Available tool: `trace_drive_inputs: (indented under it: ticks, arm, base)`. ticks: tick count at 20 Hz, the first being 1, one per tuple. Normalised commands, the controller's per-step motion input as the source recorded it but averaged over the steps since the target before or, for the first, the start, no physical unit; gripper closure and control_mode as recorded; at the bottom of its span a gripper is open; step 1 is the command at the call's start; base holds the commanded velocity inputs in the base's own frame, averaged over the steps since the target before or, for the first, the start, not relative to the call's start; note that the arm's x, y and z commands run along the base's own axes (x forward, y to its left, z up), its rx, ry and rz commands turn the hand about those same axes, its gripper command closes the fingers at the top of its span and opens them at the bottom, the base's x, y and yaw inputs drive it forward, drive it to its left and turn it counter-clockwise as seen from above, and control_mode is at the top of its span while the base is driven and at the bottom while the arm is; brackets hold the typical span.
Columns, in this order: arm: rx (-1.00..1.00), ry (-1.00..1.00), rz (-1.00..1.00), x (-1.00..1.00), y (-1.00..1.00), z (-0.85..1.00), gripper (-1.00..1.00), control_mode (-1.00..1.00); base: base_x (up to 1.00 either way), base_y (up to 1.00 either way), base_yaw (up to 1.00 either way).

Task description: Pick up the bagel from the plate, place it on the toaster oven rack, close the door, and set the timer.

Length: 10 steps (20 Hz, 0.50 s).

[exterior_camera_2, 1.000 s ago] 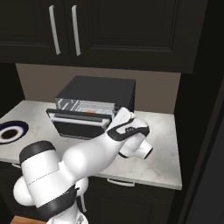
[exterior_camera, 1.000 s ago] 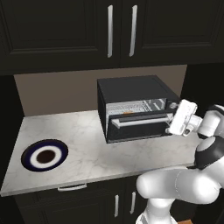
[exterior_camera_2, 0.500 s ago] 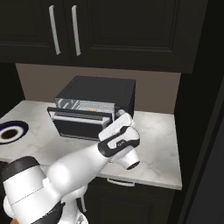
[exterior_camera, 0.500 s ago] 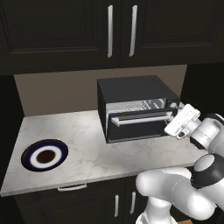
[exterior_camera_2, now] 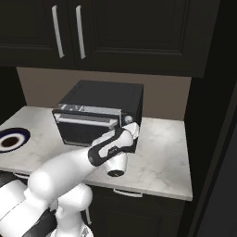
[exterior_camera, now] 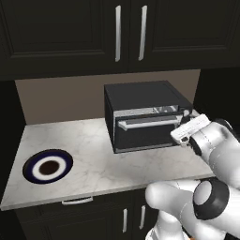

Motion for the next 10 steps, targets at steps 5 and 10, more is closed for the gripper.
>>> trace_drive_inputs:
  ticks: [5,10]
  arm:
    - [0.08,0.21,-0.4,0.29,0.04,0.0,-1.0,-1.0]
    - [0.08,0.19,-0.35,0.05,0.0,-0.02,-1.0,-1.0]
  base:
    - [0.0,0.0,0.0]
    - [0.0,0.0,0.0]
